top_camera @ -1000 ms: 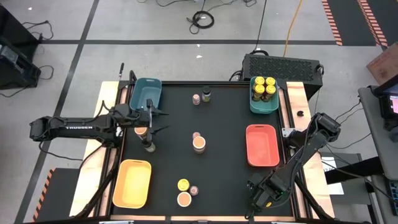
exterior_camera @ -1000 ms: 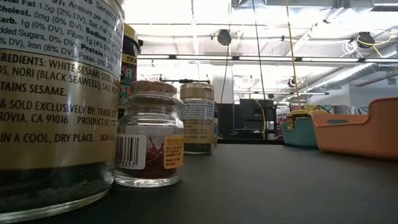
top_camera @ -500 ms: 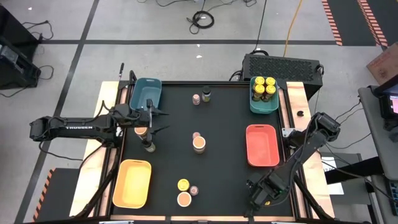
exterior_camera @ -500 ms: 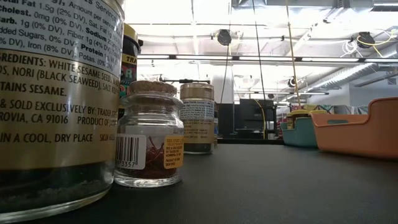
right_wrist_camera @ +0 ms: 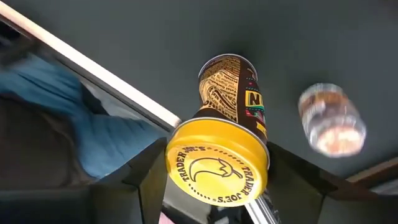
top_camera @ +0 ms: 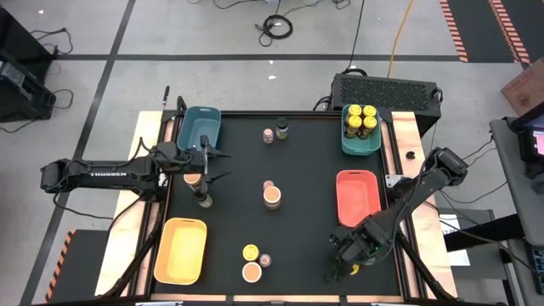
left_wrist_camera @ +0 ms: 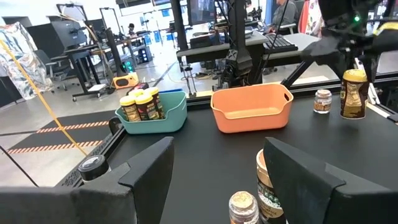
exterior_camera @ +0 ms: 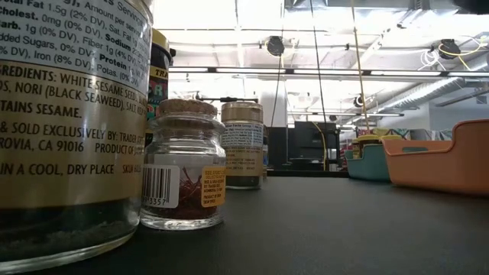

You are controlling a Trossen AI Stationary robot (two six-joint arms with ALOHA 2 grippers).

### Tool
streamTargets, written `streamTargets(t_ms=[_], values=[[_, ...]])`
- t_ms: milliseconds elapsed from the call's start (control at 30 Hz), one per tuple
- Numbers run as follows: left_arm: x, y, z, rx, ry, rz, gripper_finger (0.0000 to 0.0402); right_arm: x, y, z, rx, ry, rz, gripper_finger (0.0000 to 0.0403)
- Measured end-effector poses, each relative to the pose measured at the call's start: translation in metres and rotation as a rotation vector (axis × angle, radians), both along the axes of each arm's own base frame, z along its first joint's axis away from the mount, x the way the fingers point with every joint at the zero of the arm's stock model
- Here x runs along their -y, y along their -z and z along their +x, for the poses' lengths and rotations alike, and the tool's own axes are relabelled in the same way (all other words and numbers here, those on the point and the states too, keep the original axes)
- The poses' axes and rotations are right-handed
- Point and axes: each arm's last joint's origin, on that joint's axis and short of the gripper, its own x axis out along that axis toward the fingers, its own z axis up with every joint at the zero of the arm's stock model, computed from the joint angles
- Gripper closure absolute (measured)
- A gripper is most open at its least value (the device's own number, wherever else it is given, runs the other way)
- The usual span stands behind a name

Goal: Sort spices by type
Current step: Put the yellow spice bottle into the green bin

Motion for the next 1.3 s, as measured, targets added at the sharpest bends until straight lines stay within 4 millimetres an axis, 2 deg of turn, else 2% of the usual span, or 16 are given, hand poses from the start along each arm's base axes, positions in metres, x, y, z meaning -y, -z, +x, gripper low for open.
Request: streamTargets(t_ms=[200,400,667,833,1067,1300], values=[[0.0,0.0,0.0,-0.001,0.0,-0.001,0.015,0.036,-0.019,0.009,0.116,0.02,-0.046,0.0189],[0.0,0.0,0.0,-0.001,0.0,-0.001,0.015,0.082,-0.032,0.023,0.253,-0.031,-0.12,0.0189],[0.0,0.001,0.0,-0.011,0.0,-0.003,0.015,0.161,-0.04,0.038,0.357,-0.117,-0.238,0.0189],[0.0,0.001,0.0,-0.013,0.0,-0.003,0.015,0.213,-0.054,0.043,0.441,-0.179,-0.332,0.0189],[0.0,-0.004,0.0,0.045,-0.004,0.037,0.015,0.269,-0.098,0.027,0.441,-0.207,-0.479,0.0186],[-0.001,-0.012,0.001,0.081,-0.008,0.066,0.015,0.301,-0.14,-0.012,0.257,-0.161,-0.635,0.0185]])
